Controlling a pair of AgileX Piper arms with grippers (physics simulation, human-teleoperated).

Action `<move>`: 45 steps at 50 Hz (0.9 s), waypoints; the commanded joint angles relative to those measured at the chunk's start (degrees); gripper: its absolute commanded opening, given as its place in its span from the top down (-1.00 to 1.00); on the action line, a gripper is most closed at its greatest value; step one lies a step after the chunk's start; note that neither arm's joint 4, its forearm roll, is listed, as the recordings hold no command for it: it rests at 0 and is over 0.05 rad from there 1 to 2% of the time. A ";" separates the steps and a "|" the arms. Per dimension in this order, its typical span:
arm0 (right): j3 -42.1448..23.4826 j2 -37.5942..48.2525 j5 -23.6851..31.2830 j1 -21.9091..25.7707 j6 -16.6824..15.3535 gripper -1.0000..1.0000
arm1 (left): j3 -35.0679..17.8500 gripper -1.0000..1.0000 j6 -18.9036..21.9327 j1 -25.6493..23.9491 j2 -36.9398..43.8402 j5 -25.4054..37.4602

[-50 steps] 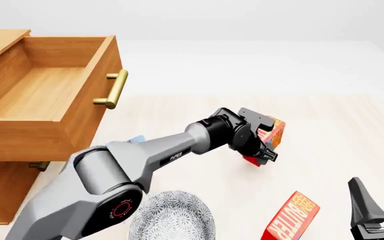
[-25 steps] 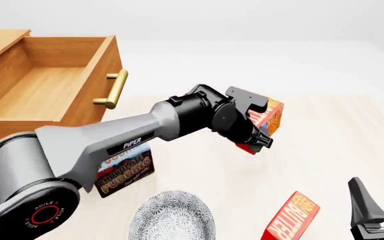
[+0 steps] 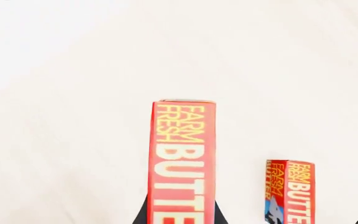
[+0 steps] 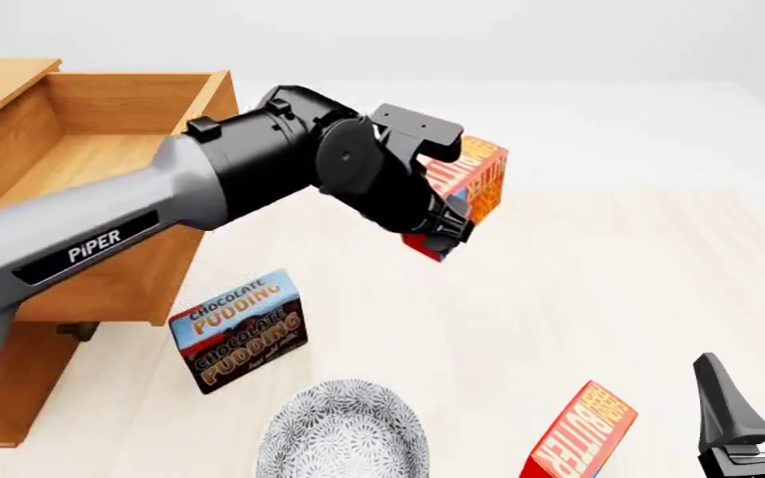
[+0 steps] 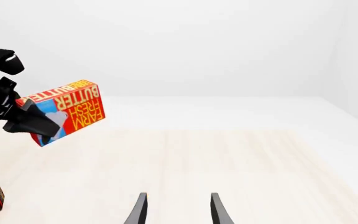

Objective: Put the butter at the front in the top drawer of the cabinet and close it.

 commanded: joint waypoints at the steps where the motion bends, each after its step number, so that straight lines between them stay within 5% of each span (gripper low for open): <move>1: 0.04 -0.07 0.02 -0.02 -0.02 -1.00 | -0.27 1.00 4.26 3.98 -6.74 4.53; 18: 0.04 -0.07 0.02 -0.01 -0.01 -1.00 | -1.98 1.00 7.24 9.84 -11.27 9.51; 38: 0.04 -0.08 0.02 -0.03 0.00 -1.00 | -12.30 1.00 8.12 14.66 -12.68 20.39; 45: 0.04 -0.08 0.02 -0.02 0.00 -1.00 | -15.06 1.00 10.14 20.01 -13.78 24.78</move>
